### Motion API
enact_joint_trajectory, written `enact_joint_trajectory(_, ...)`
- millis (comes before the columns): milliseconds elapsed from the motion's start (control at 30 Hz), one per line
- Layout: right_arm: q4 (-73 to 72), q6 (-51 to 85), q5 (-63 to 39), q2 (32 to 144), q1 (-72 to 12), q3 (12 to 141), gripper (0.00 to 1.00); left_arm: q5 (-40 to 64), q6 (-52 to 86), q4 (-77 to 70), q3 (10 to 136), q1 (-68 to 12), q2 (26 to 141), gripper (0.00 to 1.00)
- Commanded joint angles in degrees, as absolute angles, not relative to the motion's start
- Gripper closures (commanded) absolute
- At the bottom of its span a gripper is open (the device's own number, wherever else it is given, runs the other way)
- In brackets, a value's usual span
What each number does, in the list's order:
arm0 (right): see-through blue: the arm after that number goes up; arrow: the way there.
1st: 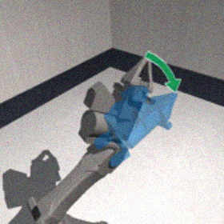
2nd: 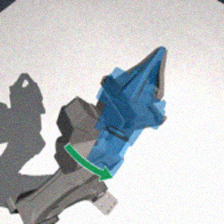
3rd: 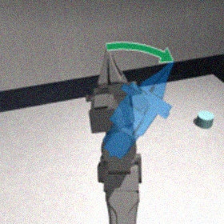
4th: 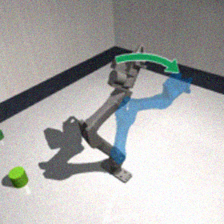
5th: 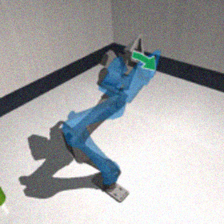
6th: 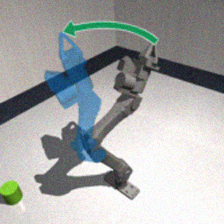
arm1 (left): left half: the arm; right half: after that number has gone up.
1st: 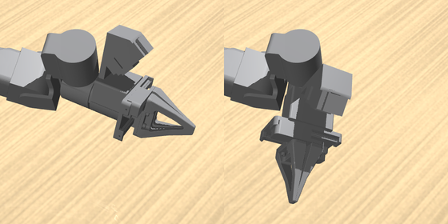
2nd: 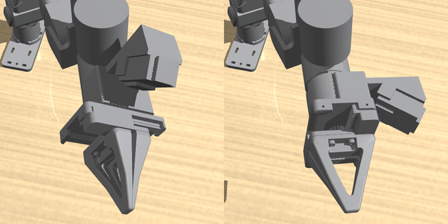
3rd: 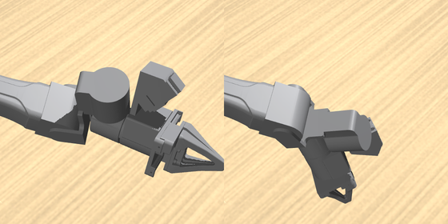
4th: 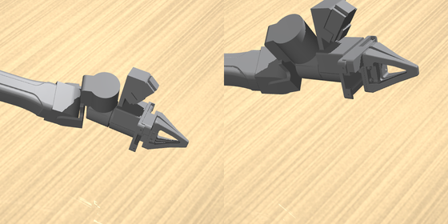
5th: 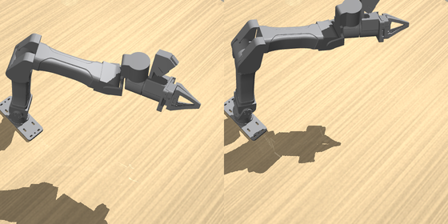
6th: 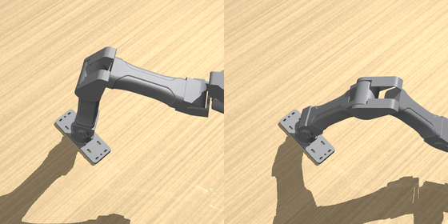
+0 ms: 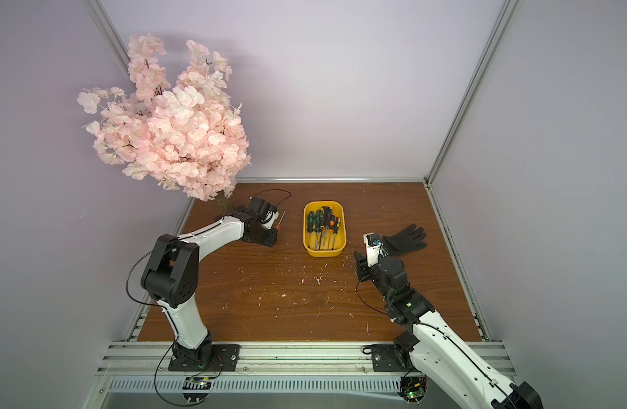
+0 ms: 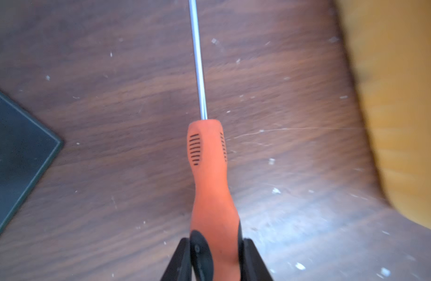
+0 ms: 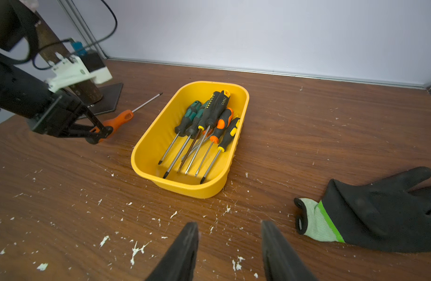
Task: Put the screwdriver on the desktop into the storage box
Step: Pick up the screwdriver from the center of the board.
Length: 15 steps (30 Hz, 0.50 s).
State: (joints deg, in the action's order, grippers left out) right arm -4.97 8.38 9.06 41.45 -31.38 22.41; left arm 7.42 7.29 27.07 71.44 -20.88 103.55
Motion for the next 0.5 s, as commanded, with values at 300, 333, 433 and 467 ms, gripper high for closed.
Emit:
enact_joint_trajectory(300, -16.6, -7.5, -1.4, 47.6, -32.9, 27.3, 0.49, 20.7, 11.0, 28.2, 65.9, -23.9, 90.0, 1.00)
enact_joint_trajectory(333, -17.1, -8.9, -1.9, 48.0, -33.2, 27.7, 0.48, 21.3, 11.3, 28.5, 65.6, -24.3, 89.1, 1.00)
enact_joint_trajectory(433, -18.4, -14.1, -3.0, 49.1, -34.5, 28.6, 0.45, 22.9, 11.9, 29.5, 64.9, -26.3, 86.9, 1.00)
enact_joint_trajectory(467, -18.4, -16.0, -3.5, 49.8, -35.0, 29.2, 0.45, 23.4, 12.0, 30.3, 64.9, -27.2, 86.5, 1.00)
